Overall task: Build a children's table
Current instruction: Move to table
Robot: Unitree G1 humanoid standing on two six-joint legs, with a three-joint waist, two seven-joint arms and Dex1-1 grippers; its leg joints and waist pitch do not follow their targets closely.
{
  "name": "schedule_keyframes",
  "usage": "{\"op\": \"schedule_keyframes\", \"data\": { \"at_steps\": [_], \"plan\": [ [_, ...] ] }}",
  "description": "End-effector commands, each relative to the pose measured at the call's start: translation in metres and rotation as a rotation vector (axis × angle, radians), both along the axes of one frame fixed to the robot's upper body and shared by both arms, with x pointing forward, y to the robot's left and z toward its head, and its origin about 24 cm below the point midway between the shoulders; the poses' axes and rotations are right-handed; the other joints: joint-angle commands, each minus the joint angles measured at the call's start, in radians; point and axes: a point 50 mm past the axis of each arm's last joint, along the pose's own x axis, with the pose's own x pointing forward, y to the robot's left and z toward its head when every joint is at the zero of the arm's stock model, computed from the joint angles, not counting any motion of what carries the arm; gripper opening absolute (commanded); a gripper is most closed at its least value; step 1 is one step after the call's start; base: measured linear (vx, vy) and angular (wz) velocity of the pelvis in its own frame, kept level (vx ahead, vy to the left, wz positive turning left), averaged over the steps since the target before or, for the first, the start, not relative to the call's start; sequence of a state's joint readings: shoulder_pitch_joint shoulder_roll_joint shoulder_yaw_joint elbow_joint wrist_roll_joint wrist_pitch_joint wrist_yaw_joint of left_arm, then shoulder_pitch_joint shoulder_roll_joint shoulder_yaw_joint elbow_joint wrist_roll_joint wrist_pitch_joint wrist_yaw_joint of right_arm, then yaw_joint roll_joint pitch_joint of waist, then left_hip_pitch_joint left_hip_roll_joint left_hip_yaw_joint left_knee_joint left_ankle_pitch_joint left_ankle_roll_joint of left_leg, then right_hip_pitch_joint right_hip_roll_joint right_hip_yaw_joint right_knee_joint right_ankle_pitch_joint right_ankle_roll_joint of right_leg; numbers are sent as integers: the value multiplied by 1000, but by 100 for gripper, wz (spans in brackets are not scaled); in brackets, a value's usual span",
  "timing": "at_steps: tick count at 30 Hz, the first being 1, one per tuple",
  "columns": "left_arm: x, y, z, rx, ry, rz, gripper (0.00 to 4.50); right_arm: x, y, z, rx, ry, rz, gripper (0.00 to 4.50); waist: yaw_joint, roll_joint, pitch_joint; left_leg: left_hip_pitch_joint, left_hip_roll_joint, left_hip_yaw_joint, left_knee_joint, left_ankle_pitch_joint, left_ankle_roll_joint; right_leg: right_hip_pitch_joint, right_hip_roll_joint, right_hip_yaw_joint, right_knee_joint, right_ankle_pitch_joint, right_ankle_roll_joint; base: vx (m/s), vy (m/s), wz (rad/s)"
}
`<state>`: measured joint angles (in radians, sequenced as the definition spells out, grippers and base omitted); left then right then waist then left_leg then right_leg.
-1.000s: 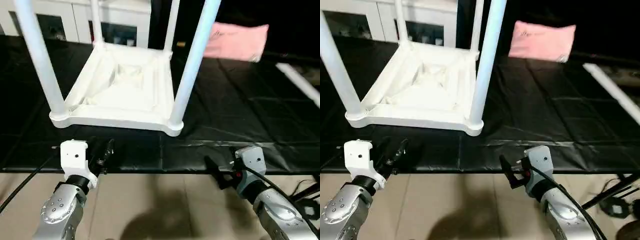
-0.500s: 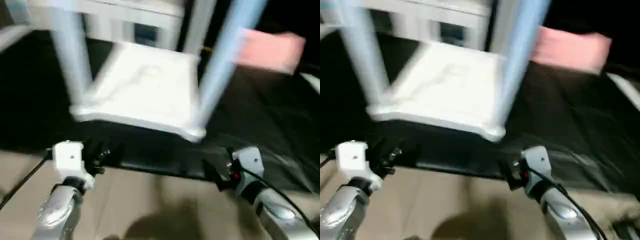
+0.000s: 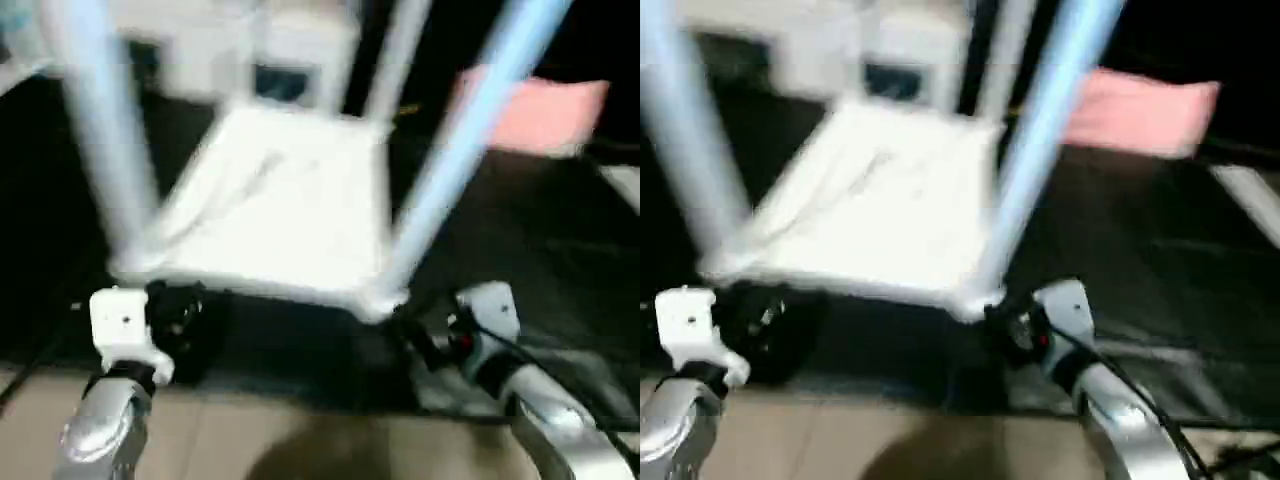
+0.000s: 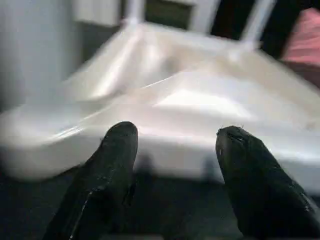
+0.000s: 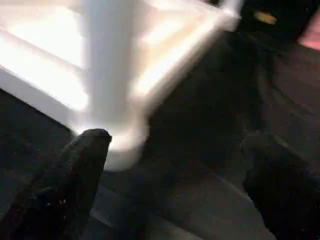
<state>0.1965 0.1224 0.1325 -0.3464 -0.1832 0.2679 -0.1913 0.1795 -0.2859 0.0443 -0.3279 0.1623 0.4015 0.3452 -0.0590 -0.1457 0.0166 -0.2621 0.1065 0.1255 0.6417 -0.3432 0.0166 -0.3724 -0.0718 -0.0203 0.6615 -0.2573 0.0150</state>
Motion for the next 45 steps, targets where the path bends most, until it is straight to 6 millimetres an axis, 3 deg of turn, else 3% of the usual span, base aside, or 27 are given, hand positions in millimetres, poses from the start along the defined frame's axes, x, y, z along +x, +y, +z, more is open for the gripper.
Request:
{"op": "schedule_keyframes", "data": {
  "at_steps": [1,2,3,4,5,6,7,8,9,10,11,12,13,15,19,22,25,28,32,34,36,37,40,41,43,44,45],
  "plan": [
    [-1,-5,1,-7,-4,-19,285,2,-3,2,-7,-7,-14,450,50,-1,-28,-90,-10,-7,80,-61,157,142,-165,188,-197,-502,-58,118,-64,3],
    [-1,-5,1,-10,-6,-21,285,2,-3,1,-6,-7,-14,450,56,11,-17,-116,6,-34,108,-25,107,158,-195,192,-196,-543,-120,125,-35,-3],
    [-2,-5,1,-18,-13,-24,285,2,-3,1,-5,-8,-14,450,60,19,-5,-145,20,-53,104,99,10,155,-163,152,-175,-332,-240,121,-13,-7],
    [-2,-5,1,-16,-11,-23,285,2,-3,1,-5,-9,-14,450,60,26,-5,-144,34,-55,83,156,-5,143,-157,133,-169,-214,-282,121,-13,-7],
    [-2,-5,1,-16,-11,-23,285,2,-3,1,-5,-9,-14,450,59,45,-2,-125,59,-47,-15,284,-14,102,-97,59,-145,-64,-302,106,11,-4],
    [-2,-5,1,-17,-9,-23,285,2,-3,1,-5,-9,-14,450,60,91,-6,-98,90,-48,-100,373,10,86,-33,6,-113,67,-241,130,75,-3],
    [-2,-5,1,-18,-9,-25,285,2,-3,2,-4,-9,-14,450,41,112,-10,-90,122,-77,-98,365,32,60,3,-6,-60,128,-201,130,75,-3],
    [-2,-5,1,-19,-9,-25,285,2,-3,2,-4,-9,-13,450,35,100,-25,-45,170,-109,-73,525,104,30,-26,12,-36,246,-160,147,88,3],
    [-2,-5,1,-20,-9,-25,285,2,-3,1,-4,-9,-13,450,36,100,-36,-49,155,-107,-60,624,130,40,-40,19,-43,319,-154,83,40,3],
    [-2,-5,1,-20,-8,-26,285,2,-3,1,-4,-9,-13,450,44,98,-33,-66,125,-80,-57,662,125,51,-52,25,-63,381,-156,83,40,3],
    [-2,-5,1,-21,-8,-27,285,2,-3,1,-5,-9,-12,450,45,91,-23,-84,115,-65,-75,531,87,69,-58,24,-79,358,-171,0,0,0],
    [-2,-6,1,-22,-8,-27,285,2,-3,1,-5,-9,-11,450,46,85,-21,-88,116,-60,-82,434,67,75,-60,24,-84,326,-179,0,0,0],
    [-2,-6,1,-22,-7,-27,285,2,-3,1,-5,-9,-11,450,46,78,-14,-97,119,-53,-99,219,27,82,-69,29,-95,231,-189,0,0,0],
    [-2,-5,1,-22,-7,-28,285,2,-2,1,-6,-10,-10,450,44,75,-1,-92,124,-48,-125,-124,-50,77,-71,29,-117,-55,-198,-65,3,-9],
    [-2,-5,0,-24,-5,-26,285,3,-3,1,-8,-11,-7,450,36,70,15,-84,123,-36,-129,-321,-126,43,-78,37,-152,-416,-136,-72,-12,-7],
    [-2,-4,0,-22,-1,-26,285,4,-6,3,-19,-17,12,450,36,69,13,-85,124,-39,-130,-320,-131,40,-77,38,-152,-416,-116,-20,-3,-2],
    [-6,-2,1,-51,-12,-92,302,6,-11,7,-30,-25,55,450,38,73,9,-88,126,-36,-131,-272,-116,41,-75,40,-143,-312,-128,0,0,0],
    [-10,0,3,-69,-12,-160,320,5,-14,11,-24,-30,112,450,43,74,2,-93,128,-31,-129,-186,-85,50,-71,39,-129,-165,-150,0,0,0],
    [-17,13,6,-43,9,-274,357,2,-17,22,4,-37,233,450,50,81,-14,-92,129,-24,-113,22,-10,64,-70,34,-103,161,-192,46,-2,-1],
    [-20,18,7,-27,37,-328,372,0,-13,25,31,-19,311,450,55,87,-13,-95,129,-21,-112,83,18,66,-70,31,-96,243,-212,0,0,0],
    [-23,21,7,-19,60,-369,393,-1,-9,25,48,-4,367,450,58,86,-10,-91,130,-17,-113,35,19,63,-69,31,-101,190,-216,0,0,0],
    [-26,23,6,-12,89,-409,393,-4,-3,27,71,13,430,450,64,95,-3,-91,133,-18,-120,-18,9,61,-71,31,-102,115,-220,0,0,0],
    [-35,28,6,2,153,-484,415,-10,8,27,128,62,558,450,69,86,2,-89,133,-13,-124,-97,-13,56,-73,34,-113,-43,-221,0,0,0],
    [-35,29,6,2,154,-485,415,-10,8,27,129,63,560,450,69,86,2,-89,133,-13,-124,-97,-13,56,-73,34,-113,-43,-221,0,0,0],
    [-39,32,7,9,173,-501,441,-13,12,27,151,84,604,450,72,94,7,-87,135,-11,-128,-125,-34,47,-71,38,-117,-115,-210,0,0,0],
    [-41,35,8,16,178,-498,441,-13,14,27,163,93,623,450,70,73,6,-89,136,-10,-127,-124,-33,49,-71,37,-119,-123,-209,0,0,0],
    [-43,41,11,25,175,-480,447,-12,16,27,167,94,640,450,76,87,6,-87,135,-10,-127,-122,-40,46,-74,38,-117,-131,-212,0,0,0]
  ]
}}
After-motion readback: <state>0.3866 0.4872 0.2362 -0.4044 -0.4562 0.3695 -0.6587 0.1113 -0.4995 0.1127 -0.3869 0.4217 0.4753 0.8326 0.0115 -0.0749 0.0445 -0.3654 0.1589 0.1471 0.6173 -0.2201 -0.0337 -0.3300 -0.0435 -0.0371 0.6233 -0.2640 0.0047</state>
